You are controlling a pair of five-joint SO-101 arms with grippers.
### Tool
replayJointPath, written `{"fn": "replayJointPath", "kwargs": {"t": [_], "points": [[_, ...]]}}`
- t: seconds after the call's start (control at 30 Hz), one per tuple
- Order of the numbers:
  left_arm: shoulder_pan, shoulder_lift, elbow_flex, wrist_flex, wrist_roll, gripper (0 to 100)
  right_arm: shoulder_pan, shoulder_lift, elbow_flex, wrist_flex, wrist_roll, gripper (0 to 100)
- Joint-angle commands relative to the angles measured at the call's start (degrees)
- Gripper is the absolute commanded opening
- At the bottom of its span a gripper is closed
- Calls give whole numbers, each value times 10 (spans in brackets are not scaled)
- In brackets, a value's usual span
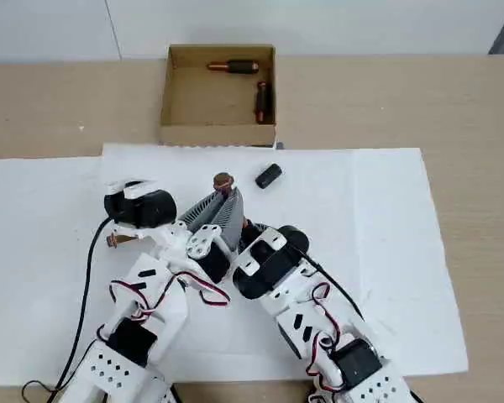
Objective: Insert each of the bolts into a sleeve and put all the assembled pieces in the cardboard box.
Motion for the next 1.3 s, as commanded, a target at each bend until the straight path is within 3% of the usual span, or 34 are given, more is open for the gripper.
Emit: {"fn": "replayJointPath", "kwargs": {"t": [0.0,0.6,0.9,1.17,1.27], "points": [[-4,0,-2,-3,-4,5,-5,-29,6,-18,4,2],[86,0,-6,185,-4,5,-1,-29,6,-18,4,2],[91,0,-6,194,-20,7,-1,-29,6,-18,4,2],[22,0,-6,193,-89,205,-1,-26,6,-18,4,2],[4,0,-7,193,-115,222,-1,-26,6,-18,4,2]]}}
